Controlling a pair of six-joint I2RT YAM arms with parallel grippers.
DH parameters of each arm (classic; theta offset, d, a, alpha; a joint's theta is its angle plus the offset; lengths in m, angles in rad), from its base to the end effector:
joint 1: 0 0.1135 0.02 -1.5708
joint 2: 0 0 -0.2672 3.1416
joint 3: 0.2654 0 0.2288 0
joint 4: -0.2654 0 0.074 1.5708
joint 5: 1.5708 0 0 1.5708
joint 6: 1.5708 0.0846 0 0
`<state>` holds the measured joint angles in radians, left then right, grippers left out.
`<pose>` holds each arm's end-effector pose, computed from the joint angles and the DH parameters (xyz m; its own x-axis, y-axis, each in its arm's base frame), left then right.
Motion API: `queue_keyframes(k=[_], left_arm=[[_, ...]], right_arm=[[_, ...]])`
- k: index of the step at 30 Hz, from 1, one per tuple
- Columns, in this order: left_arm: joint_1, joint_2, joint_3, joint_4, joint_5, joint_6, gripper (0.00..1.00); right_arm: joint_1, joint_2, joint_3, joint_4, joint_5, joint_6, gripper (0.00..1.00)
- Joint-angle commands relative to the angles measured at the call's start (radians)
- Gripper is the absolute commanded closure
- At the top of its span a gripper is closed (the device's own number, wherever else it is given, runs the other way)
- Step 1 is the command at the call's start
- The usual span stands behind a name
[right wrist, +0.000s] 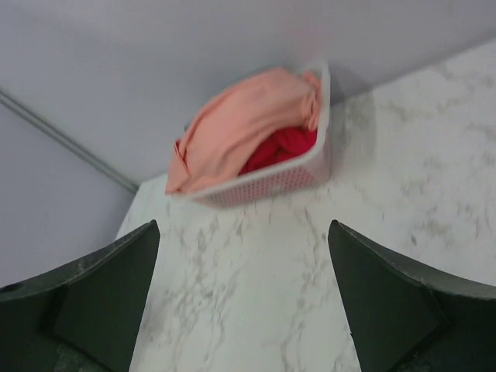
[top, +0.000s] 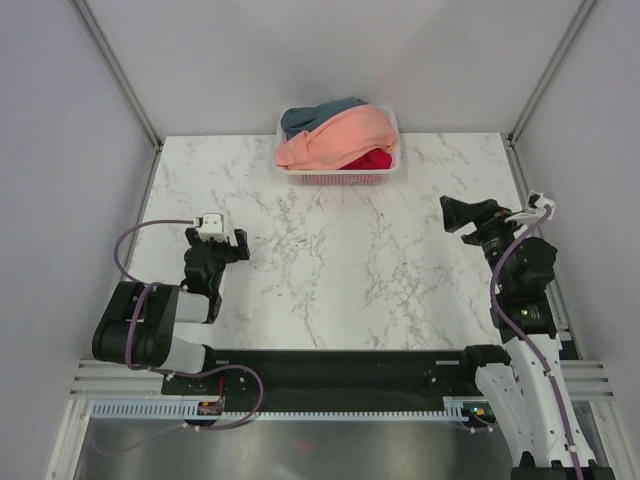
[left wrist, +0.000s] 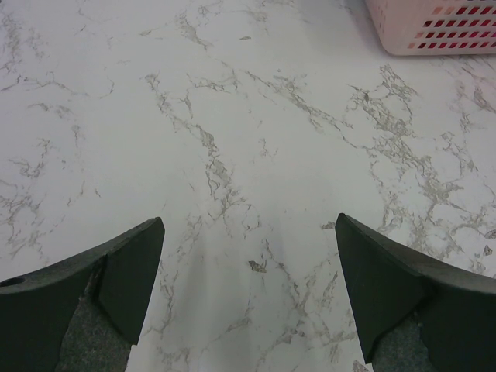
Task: Fold and stack the t-shirts
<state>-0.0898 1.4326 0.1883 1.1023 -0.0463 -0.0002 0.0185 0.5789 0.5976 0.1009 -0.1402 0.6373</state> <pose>0.2670 -0.0201 0.1658 -0.1410 0.0125 -0.9899 0.0439 0.9990 0.0064 0.1724 0.0150 0.3426 0.0024 0.5893 -0.8079 -0.1972 0.7923 0.5774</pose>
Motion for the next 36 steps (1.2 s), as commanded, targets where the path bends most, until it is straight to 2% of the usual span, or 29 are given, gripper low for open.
queue_keyframes(k=[1,4,8,10,11,12,13,15,16,17,18,19,20,21,22,23,24,26,27,29,30,32,33,34,36], left_arm=[[0.005,0.003,0.02,0.059,0.0,0.037,0.0],[0.007,0.003,0.02,0.053,0.003,0.037,0.01],[0.024,-0.021,0.03,0.04,-0.036,0.01,0.0],[-0.004,-0.137,0.071,-0.176,-0.075,0.015,0.0],[-0.014,-0.206,0.114,-0.338,-0.087,-0.021,0.0],[-0.018,-0.318,0.22,-0.457,-0.101,-0.061,0.0],[-0.019,-0.361,0.279,-0.712,-0.112,-0.105,0.0],[-0.021,-0.443,0.432,-0.919,-0.133,-0.289,0.0],[-0.019,-0.46,0.46,-1.087,-0.16,-0.399,0.0],[-0.019,-0.474,0.489,-1.183,-0.156,-0.64,0.0],[-0.019,-0.486,0.484,-1.238,-0.118,-0.69,0.0],[-0.004,-0.504,0.473,-1.251,0.037,-0.702,0.0],[0.007,-0.509,0.47,-1.259,0.143,-0.678,0.0],[0.012,-0.517,0.48,-1.28,0.225,-0.66,0.0],[0.01,-0.537,0.499,-1.391,0.305,-0.638,0.0],[0.009,-0.549,0.537,-1.451,0.318,-0.62,0.0],[0.009,-0.57,0.557,-1.51,0.312,-0.595,0.0],[0.009,-0.644,0.608,-1.666,0.26,-0.52,0.01],[0.009,-0.673,0.614,-1.702,0.241,-0.503,0.0],[0.007,-0.762,0.616,-1.736,0.252,-0.492,0.0],[0.007,-0.784,0.625,-1.753,0.282,-0.488,0.0],[0.007,-0.83,0.642,-1.76,0.344,-0.443,0.0],[0.007,-0.84,0.64,-1.766,0.33,-0.431,0.0],[0.009,-0.85,0.634,-1.768,0.275,-0.445,0.0],[0.009,-0.845,0.628,-1.762,0.279,-0.458,0.0]], right_arm=[[0.006,0.0,0.059,-0.41,-0.177,0.038,0.02],[0.072,-0.014,0.148,-0.574,-0.052,-0.08,0.02],[0.078,0.019,0.238,-0.678,-0.002,-0.102,0.02],[0.078,0.065,0.275,-0.694,-0.033,-0.091,0.02],[0.077,0.082,0.28,-0.693,-0.05,-0.073,0.02],[0.08,0.116,0.287,-0.688,-0.077,-0.07,0.02],[0.083,0.133,0.286,-0.658,-0.088,-0.067,0.02],[0.11,0.194,0.303,-0.627,-0.081,-0.056,0.03],[0.127,0.222,0.317,-0.601,-0.044,-0.05,0.04],[0.186,0.255,0.335,-0.586,-0.026,-0.045,0.04],[0.233,0.336,0.394,-0.575,0.008,-0.047,0.05],[0.288,0.389,0.439,-0.576,0.11,-0.05,0.05],[0.416,0.442,0.493,-0.59,0.192,-0.063,0.05],[0.478,0.564,0.621,-0.608,0.259,-0.098,0.05],[0.53,0.631,0.692,-0.653,0.372,-0.116,0.05],[0.593,0.7,0.762,-0.676,0.407,-0.123,0.05],[0.607,0.837,0.9,-0.697,0.424,-0.126,0.05],[0.623,0.971,1.035,-0.737,0.419,-0.128,0.05],[0.629,1.098,1.167,-0.745,0.416,-0.139,0.04],[0.646,1.22,1.298,-0.771,0.429,-0.159,0.03],[0.646,1.334,1.426,-0.774,0.441,-0.162,0.04],[0.647,1.455,1.571,-0.78,0.436,-0.175,0.07],[0.647,1.574,1.726,-0.783,0.427,-0.182,0.09],[0.646,1.634,1.805,-0.791,0.424,-0.186,0.1],[0.646,1.784,1.994,-0.781,0.421,-0.186,0.13]])
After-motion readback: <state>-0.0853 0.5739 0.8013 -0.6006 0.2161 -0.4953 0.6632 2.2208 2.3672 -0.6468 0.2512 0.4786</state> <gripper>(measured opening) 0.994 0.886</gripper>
